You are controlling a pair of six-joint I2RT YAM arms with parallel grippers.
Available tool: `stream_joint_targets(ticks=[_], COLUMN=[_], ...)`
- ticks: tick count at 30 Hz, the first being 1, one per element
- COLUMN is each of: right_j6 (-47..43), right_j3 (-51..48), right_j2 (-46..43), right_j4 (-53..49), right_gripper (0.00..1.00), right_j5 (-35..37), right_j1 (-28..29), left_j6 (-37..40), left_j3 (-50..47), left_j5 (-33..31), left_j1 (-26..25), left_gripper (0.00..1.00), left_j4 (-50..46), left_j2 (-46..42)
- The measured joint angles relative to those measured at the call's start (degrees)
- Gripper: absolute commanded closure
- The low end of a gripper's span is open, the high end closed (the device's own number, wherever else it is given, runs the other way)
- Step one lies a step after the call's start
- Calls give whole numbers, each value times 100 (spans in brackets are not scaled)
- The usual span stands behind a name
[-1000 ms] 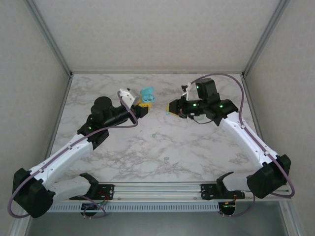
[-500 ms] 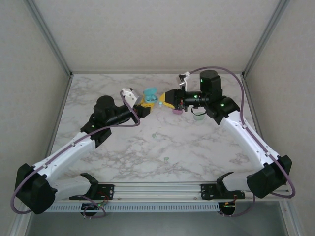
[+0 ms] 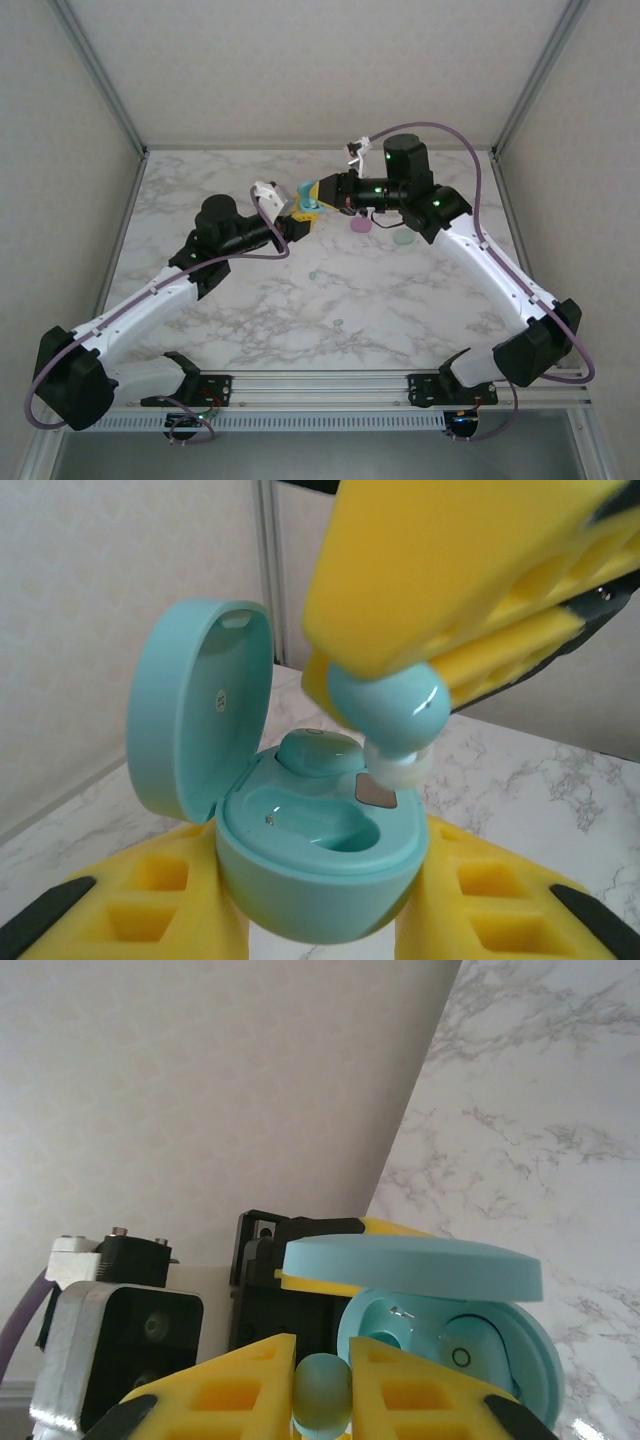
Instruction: Insert the wireless bluetooth earbuds into the charging case
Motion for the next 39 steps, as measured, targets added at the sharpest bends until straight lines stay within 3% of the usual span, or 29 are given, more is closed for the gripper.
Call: stream_joint_targets(ticks=[23, 39], right_j6=[61, -297], right_j3=[2, 354], right_j2=[107, 188], right_j4=[144, -549], right_gripper=[81, 77], right_j5=[391, 826], right_j1=[195, 323], left_j6=[-7, -72], left_j3=[0, 0], left_j5=[-4, -4], left_j1=[-9, -15], left_gripper=[72, 72], left_j4=[15, 2], left_j2=[11, 28])
